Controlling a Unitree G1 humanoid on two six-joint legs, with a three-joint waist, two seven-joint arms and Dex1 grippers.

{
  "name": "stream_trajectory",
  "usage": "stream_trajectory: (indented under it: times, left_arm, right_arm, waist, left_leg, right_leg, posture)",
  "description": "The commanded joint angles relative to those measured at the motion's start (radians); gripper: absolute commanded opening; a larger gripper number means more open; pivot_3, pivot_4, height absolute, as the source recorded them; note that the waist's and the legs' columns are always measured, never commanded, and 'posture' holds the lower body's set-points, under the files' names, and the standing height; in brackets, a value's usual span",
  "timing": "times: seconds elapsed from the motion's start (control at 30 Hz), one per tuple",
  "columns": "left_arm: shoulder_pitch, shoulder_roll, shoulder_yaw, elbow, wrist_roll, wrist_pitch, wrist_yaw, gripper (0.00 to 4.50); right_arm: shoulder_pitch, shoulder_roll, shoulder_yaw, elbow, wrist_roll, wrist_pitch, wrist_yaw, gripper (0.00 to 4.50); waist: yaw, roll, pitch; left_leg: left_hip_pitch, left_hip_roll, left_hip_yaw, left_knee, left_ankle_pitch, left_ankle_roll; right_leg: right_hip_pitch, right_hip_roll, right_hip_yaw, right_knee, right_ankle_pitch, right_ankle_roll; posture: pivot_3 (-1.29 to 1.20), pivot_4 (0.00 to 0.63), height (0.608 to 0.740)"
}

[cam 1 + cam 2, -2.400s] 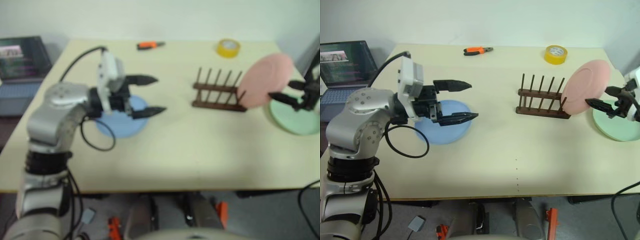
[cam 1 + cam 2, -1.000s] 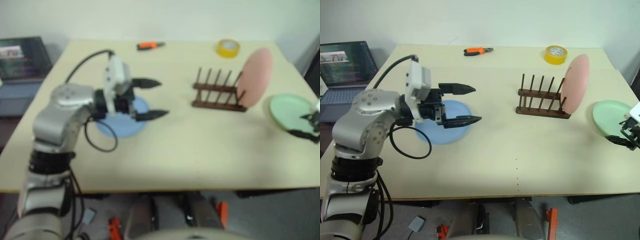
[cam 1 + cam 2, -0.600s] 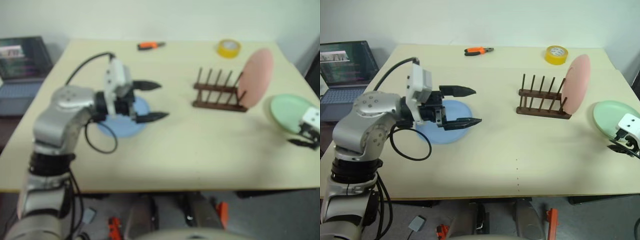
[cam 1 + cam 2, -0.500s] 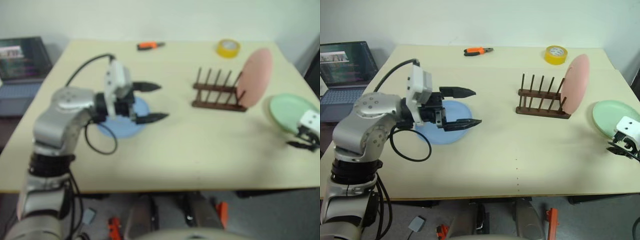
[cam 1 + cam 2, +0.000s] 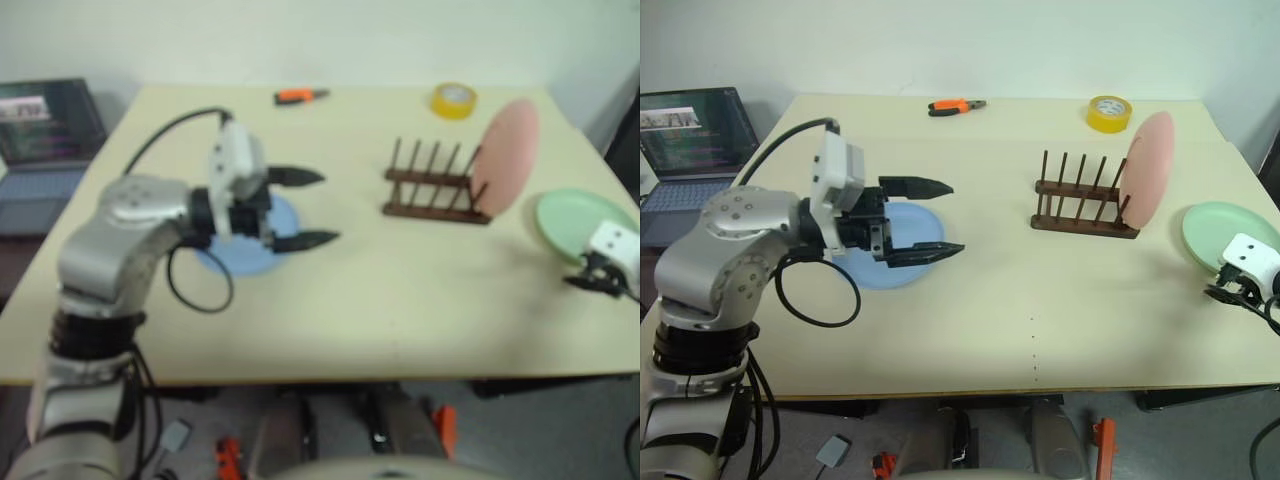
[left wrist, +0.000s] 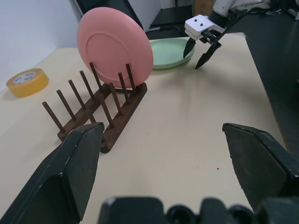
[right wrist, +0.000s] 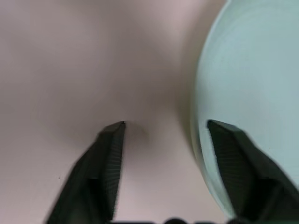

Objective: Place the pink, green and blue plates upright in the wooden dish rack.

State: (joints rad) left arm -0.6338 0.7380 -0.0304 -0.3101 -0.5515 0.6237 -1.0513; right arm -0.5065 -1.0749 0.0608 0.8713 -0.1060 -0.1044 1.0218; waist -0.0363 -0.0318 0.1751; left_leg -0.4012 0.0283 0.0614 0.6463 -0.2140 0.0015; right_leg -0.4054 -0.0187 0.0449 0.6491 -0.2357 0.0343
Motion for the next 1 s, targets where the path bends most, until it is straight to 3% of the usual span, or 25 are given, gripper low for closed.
stream_trajectory:
  times: [0.03, 0.17, 0.2, 0.6, 1.0]
  left_arm:
    - [-0.010, 0.007, 0.033, -0.032, -0.018, -0.004, 0.010, 4.50]
    - [-0.012, 0.005, 0.031, -0.031, -0.017, -0.005, 0.011, 4.50]
    - [-0.012, 0.005, 0.029, -0.030, -0.016, -0.007, 0.011, 4.50]
    - [-0.025, -0.006, 0.018, -0.003, -0.004, -0.030, 0.009, 4.50]
    - [-0.048, -0.032, -0.001, 0.054, 0.013, -0.081, -0.016, 4.50]
  right_arm:
    - [0.001, -0.011, -0.011, -0.015, -0.006, -0.016, -0.006, 1.58]
    - [0.004, -0.010, -0.014, -0.017, -0.004, -0.014, -0.012, 0.20]
    - [0.002, -0.009, -0.013, -0.016, -0.006, -0.014, -0.016, 0.06]
    - [0.028, -0.028, -0.080, -0.074, 0.055, 0.040, -0.029, 0.06]
    - [0.297, -0.034, -0.505, -0.598, 0.389, 0.429, -0.019, 0.06]
  waist:
    - [0.000, 0.000, 0.000]
    - [0.000, 0.000, 0.000]
    - [0.000, 0.000, 0.000]
    - [0.001, -0.001, 0.000]
    - [0.004, -0.001, 0.000]
  left_leg:
    - [0.000, 0.000, 0.000, 0.000, 0.000, 0.000]
    - [0.000, 0.000, 0.000, 0.000, 0.000, 0.000]
    - [0.000, 0.000, 0.000, 0.000, 0.000, 0.000]
    - [0.000, 0.000, 0.000, 0.000, 0.000, 0.000]
    - [0.000, 0.000, 0.000, -0.001, 0.000, 0.000]
  right_leg:
    - [0.000, 0.000, 0.000, 0.000, 0.000, 0.000]
    - [0.000, 0.000, 0.000, 0.000, 0.000, 0.000]
    - [0.000, 0.000, 0.000, 0.000, 0.000, 0.000]
    - [0.001, 0.000, 0.000, 0.000, 0.000, 0.000]
    - [0.000, 0.000, -0.001, -0.001, 0.001, 0.002]
  posture:
    - [0.00, 0.150, 0.740]
    - [0.00, 0.150, 0.740]
    - [0.00, 0.150, 0.740]
    - [0.00, 0.150, 0.740]
    - [0.00, 0.150, 0.740]
